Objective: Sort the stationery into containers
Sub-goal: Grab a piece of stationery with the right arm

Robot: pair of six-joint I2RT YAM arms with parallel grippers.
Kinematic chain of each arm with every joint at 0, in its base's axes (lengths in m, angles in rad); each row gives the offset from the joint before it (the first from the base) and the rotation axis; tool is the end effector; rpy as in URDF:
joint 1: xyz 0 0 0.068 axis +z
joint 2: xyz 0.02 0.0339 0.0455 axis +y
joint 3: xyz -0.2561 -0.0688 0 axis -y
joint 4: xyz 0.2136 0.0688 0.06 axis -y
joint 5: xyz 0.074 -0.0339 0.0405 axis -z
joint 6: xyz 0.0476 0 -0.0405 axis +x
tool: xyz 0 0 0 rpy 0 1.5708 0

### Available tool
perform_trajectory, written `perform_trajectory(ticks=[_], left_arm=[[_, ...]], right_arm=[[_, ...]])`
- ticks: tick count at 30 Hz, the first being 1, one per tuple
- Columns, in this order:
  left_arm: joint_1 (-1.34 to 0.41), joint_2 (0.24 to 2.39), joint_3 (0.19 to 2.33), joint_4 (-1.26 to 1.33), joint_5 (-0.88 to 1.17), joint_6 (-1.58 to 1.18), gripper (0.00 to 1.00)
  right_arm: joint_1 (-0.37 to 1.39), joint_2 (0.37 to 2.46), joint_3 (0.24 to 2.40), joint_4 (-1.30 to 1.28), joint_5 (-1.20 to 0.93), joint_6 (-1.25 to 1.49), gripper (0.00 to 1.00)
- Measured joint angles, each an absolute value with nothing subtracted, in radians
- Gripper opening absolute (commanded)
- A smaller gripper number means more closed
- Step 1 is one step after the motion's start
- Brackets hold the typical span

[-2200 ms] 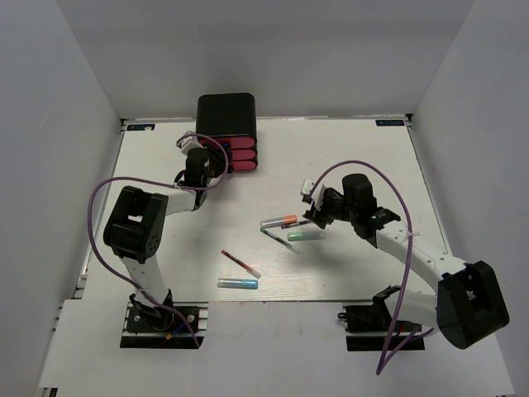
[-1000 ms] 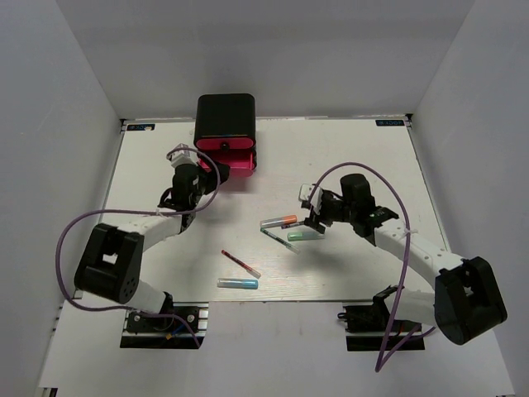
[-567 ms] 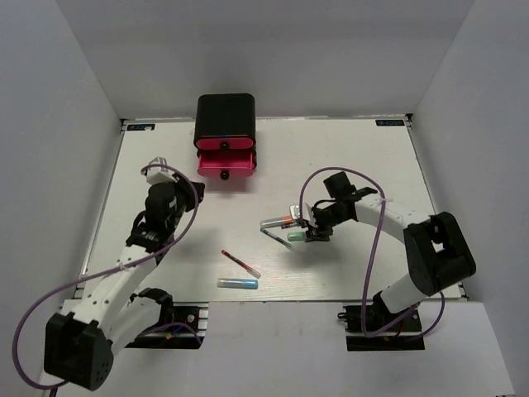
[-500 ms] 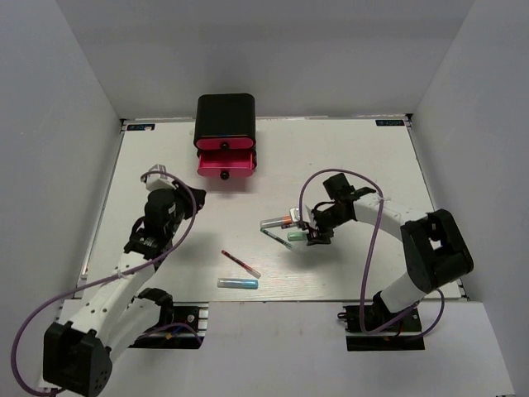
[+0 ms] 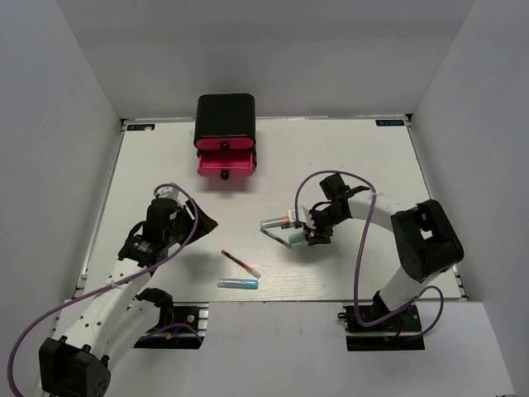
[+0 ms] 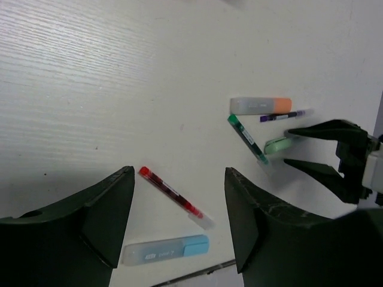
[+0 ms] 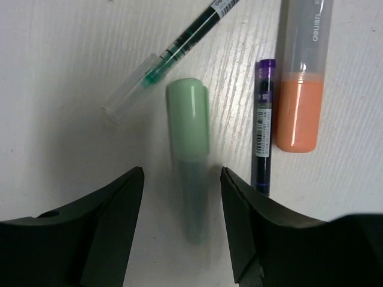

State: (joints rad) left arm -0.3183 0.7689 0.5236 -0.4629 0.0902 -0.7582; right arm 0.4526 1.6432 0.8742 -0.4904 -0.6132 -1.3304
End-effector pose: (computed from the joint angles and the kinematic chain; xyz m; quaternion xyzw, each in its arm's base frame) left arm 0.1411 -0.0510 0.2189 -0.1796 0.8897 -0.2493 0.3376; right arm 0.2293 0.1420 0.1560 -0.7622 0.5553 0.2071 0.2605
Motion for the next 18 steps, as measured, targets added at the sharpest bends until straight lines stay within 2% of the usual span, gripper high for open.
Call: perform_trajectory(ticks=[1, 3, 5, 6, 8, 13, 18], left_arm=[[-0.318, 0.768, 0.542, -0.485, 0.101, -0.751, 0.72], [-0.318, 0.767, 0.575, -0.527, 0.124, -0.744, 0.72], [-0.318, 0.764, 0.591, -0.569, 0.155, -0.751, 0.71], [-0.318, 0.761, 0.592, -0.587, 0.169, -0.759, 0.69], [-0.318, 0.752, 0.592, -0.645, 0.200, -0.789, 0.69], [-0.319, 0.712, 0.593, -0.741, 0.241, -0.871, 0.69], [-0.319, 0.710, 0.601, -0.806, 0.263, -0.934, 0.69]], right_arm=[[0.453, 1.644, 0.876, -0.487, -0.609, -1.326, 0.58], [0.453, 1.647, 0.879, -0.475, -0.603, -1.320, 0.46], [0.453, 1.650, 0.881, -0.468, -0.600, -1.317, 0.29], [0.453, 1.651, 0.881, -0.467, -0.598, -1.317, 0.15], [0.453, 1.650, 0.886, -0.470, -0.602, -1.316, 0.00], [0.457, 1.635, 0.930, -0.505, -0.620, -1.298, 0.00], [0.489, 1.626, 1.149, -0.473, -0.664, -1.145, 0.00]])
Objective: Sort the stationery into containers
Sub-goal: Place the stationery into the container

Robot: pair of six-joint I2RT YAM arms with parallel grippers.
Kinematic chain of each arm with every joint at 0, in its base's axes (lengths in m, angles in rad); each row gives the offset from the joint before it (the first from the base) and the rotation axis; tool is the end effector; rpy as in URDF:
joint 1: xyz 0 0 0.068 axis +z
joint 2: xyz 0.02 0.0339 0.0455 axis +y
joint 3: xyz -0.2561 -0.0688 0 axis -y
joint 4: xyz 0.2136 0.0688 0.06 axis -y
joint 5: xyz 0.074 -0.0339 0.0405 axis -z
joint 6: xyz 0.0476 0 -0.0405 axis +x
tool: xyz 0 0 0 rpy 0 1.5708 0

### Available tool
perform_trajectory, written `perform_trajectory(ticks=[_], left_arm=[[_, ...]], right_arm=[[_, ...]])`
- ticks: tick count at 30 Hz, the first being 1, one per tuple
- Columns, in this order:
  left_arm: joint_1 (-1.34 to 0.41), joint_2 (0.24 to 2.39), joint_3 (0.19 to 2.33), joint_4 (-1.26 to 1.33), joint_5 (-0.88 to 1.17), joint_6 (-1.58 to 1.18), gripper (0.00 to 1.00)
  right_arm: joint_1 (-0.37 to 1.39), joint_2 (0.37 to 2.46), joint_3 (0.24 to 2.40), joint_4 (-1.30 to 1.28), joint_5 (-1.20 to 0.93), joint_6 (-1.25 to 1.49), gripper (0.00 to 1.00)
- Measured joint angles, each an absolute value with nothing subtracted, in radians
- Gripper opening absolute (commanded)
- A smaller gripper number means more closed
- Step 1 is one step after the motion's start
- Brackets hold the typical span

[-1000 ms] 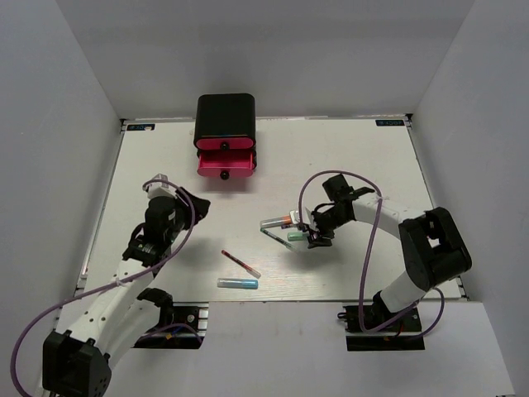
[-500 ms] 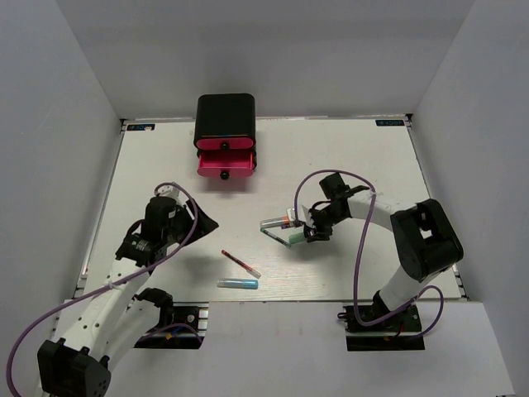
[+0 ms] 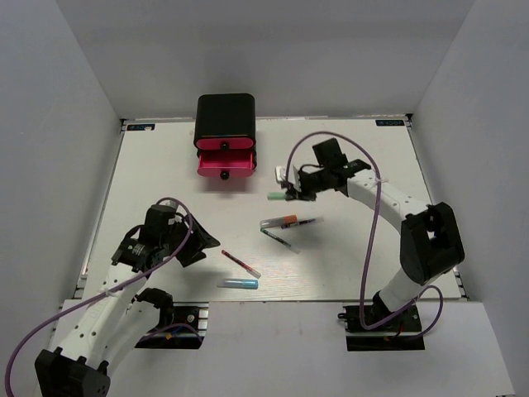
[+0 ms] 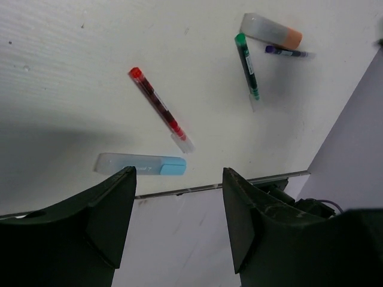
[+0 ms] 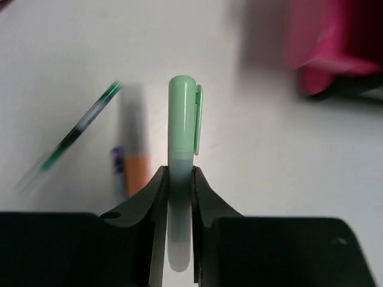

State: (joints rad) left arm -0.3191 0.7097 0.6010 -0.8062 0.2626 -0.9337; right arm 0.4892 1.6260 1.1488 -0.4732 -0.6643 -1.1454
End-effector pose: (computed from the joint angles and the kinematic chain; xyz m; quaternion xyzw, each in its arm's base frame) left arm 0.1079 -0.0487 0.2218 -0.2437 0.9073 -0.2876 0.1860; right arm 0.2654 0.1745 0.2337 -0.7246 0.5433 0.2010 0.3732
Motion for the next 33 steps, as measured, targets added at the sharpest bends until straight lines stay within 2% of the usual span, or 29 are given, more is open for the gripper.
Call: perform_trajectory(ticks=[4, 10, 25, 28, 29, 30, 31, 33], left_arm=[[-0.319, 0.736, 0.601, -0.833, 0.273, -0.976, 0.70], [-0.319, 0.750, 0.601, -0.839, 0.283, -1.007, 0.70], [-0.319, 0.751, 0.583, -0.855, 0.300, -1.030, 0.71], [-0.319, 0.755, 0.582, -0.860, 0.301, -1.030, 0.71], [-0.319, 0.759, 0.582, -0.860, 0.301, -1.030, 0.73], [-0.319, 0.763, 0.580, -0.860, 0.302, -1.031, 0.73], [-0.319, 0.767, 0.580, -0.861, 0.303, -1.033, 0.74], [-0.319, 0.780, 0.580, -0.861, 0.305, -1.037, 0.74]], right_arm=[[0.532, 1.666, 1.335, -0.347, -0.665, -1.009, 0.00], [0.596, 1.871, 1.586, -0.178, -0.616, -0.870, 0.00], [0.688, 2.147, 1.767, 0.062, -0.523, -0.782, 0.00], [0.688, 2.162, 1.782, 0.089, -0.522, -0.774, 0.14], [0.688, 2.165, 1.782, 0.096, -0.522, -0.773, 0.23], [0.688, 2.168, 1.782, 0.102, -0.521, -0.768, 0.27], [0.689, 2.170, 1.782, 0.105, -0.521, -0.765, 0.38], [0.688, 2.170, 1.778, 0.119, -0.519, -0.761, 0.40]])
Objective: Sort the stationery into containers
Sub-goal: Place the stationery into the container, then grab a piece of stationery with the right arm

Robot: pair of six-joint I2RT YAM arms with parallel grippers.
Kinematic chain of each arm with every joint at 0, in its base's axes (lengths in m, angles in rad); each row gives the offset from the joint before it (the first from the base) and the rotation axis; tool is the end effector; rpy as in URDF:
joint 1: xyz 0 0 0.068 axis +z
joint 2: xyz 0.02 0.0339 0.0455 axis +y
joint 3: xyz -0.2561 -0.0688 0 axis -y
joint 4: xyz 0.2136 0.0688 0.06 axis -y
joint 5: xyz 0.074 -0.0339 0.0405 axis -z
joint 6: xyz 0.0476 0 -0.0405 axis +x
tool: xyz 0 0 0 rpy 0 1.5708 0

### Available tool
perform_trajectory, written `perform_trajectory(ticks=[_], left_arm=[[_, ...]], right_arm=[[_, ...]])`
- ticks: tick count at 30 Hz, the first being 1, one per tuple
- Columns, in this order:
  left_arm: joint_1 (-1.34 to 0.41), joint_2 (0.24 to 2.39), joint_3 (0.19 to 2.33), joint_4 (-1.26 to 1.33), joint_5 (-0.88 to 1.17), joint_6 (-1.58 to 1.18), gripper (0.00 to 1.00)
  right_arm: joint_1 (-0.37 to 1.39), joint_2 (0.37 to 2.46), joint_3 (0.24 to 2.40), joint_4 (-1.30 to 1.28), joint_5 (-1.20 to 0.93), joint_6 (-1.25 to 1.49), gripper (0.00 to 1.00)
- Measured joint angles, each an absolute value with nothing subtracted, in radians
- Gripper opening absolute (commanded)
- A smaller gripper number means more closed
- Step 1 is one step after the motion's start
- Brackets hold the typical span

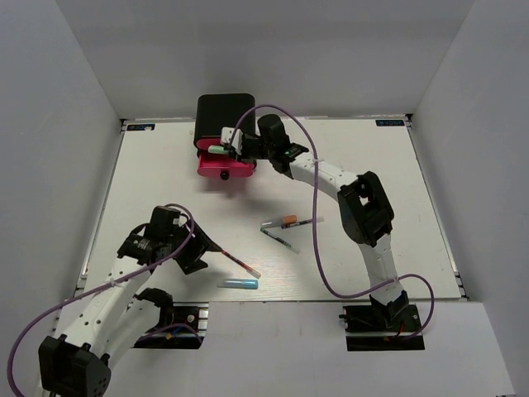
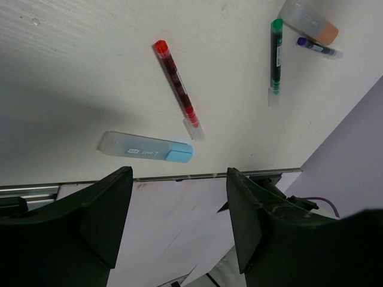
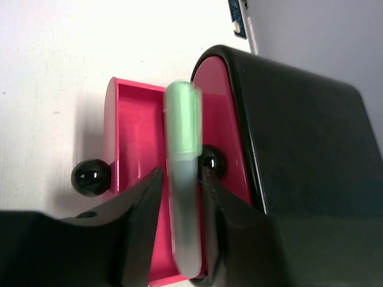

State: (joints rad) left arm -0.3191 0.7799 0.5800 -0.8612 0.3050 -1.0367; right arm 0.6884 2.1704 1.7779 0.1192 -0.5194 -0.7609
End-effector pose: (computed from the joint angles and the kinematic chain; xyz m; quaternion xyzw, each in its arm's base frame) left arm 0.1070 -0.0504 0.2058 -0.3000 0.9090 -0.2708 0.1019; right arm 0.3679 0.3333 0.2675 -0.6267 0.4738 0.1833 0.5910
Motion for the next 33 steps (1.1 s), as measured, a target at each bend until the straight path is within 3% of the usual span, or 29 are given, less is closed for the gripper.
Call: perform_trajectory(ticks=[13, 26, 33], left_arm=[[-0.319, 0.875, 0.588, -0.875, 0.344, -1.048, 0.74], [-0.337, 0.933, 0.643, -0.954, 0.392, -1.044, 0.74], [-0.363, 0.945, 0.618, -0.939, 0.402, -1.021, 0.68]], right_arm=[[0.688, 2.106, 1.620, 0.212, -0.523, -0.711, 0.42], [0.665, 1.685, 1.282, 0.306, -0.575, -0.646, 0.41], [0.641, 1.580, 1.131, 0.061, -0.742, -0.745, 0.30]])
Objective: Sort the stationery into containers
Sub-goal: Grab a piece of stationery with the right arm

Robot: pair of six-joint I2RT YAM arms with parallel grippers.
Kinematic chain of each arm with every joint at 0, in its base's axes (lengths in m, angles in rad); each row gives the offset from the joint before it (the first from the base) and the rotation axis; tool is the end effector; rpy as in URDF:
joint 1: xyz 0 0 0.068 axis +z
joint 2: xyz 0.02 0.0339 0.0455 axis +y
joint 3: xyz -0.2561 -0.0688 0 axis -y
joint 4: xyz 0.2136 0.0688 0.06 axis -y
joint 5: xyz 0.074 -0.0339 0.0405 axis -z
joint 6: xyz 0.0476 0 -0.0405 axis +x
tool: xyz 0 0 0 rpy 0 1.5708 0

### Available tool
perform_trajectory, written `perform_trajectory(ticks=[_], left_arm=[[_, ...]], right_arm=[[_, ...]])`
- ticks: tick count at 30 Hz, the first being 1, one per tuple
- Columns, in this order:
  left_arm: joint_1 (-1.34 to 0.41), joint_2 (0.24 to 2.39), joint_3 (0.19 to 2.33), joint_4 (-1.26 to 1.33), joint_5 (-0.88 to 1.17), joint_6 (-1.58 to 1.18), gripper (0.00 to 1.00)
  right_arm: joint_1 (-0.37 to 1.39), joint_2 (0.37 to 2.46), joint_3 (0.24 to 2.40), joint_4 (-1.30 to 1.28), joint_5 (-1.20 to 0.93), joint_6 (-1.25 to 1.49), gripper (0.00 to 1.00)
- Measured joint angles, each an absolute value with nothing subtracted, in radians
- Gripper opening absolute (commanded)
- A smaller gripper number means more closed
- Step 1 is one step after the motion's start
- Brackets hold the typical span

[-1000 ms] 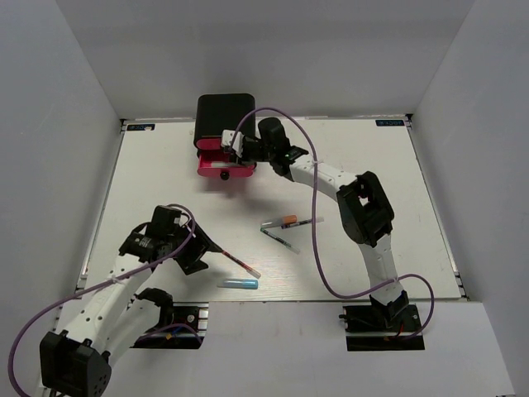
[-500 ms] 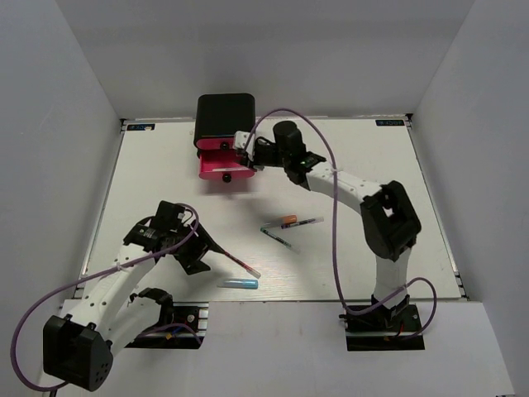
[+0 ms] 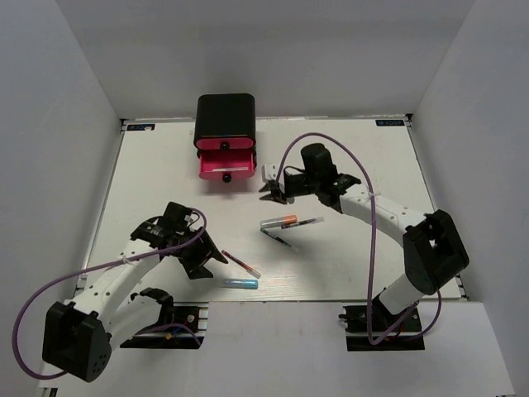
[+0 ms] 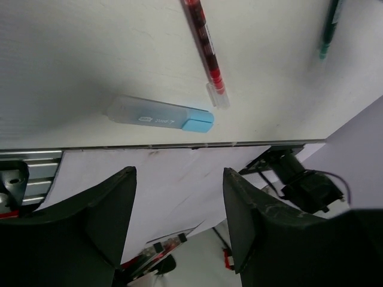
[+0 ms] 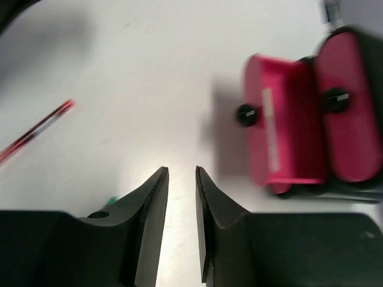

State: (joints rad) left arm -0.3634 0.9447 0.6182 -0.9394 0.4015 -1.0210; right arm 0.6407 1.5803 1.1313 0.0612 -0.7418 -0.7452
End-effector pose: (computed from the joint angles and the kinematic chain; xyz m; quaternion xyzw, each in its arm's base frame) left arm 0.1120 -0.0625 0.1970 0.2841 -0.9264 0.2467 0.0112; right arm 0.2549 0.2302 0.2897 -0.6497 0.4661 0.2733 0.5347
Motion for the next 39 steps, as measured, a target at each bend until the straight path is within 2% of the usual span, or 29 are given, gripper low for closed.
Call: perform_trajectory(ticks=[4, 7, 8, 12, 19, 26, 34, 39], left_arm=[[-0.403, 1.034, 0.609, -0.874, 0.410, -0.935, 0.65], [-0.440, 1.113, 0.627, -0.841, 0.405, -0.827, 0.65], [-0.454, 1.136, 0.649, -0.837, 0.395, -0.780, 0.65], [-0.492, 1.173, 0.773, -0.808, 0.341, -0.606, 0.66], [-0.514, 1.060, 0.814, -0.736, 0.298, -0.432, 0.67], [-0.520, 0.972, 0.812, -0.723, 0.267, -0.427, 0.67], [-0.527, 0.954, 0.772, -0.748, 0.267, -0.559, 0.67], [-0.527, 0.944, 0.668, -0.797, 0.276, -0.778, 0.67]], right_arm=[[0.634, 1.542, 1.030, -0.038, -0.770, -0.794, 0.38], [0.619, 1.538, 1.001, -0.120, -0.768, -0.835, 0.52], [0.612, 1.538, 0.999, -0.147, -0.766, -0.851, 0.63], [0.589, 1.554, 1.004, -0.256, -0.756, -0.949, 0.70], [0.576, 1.716, 1.083, -0.397, -0.712, -1.100, 0.68], [0.576, 1.834, 1.181, -0.427, -0.669, -1.157, 0.67], [0.577, 1.929, 1.254, -0.432, -0.620, -1.158, 0.64], [0.577, 1.940, 1.254, -0.435, -0.604, -1.153, 0.57]])
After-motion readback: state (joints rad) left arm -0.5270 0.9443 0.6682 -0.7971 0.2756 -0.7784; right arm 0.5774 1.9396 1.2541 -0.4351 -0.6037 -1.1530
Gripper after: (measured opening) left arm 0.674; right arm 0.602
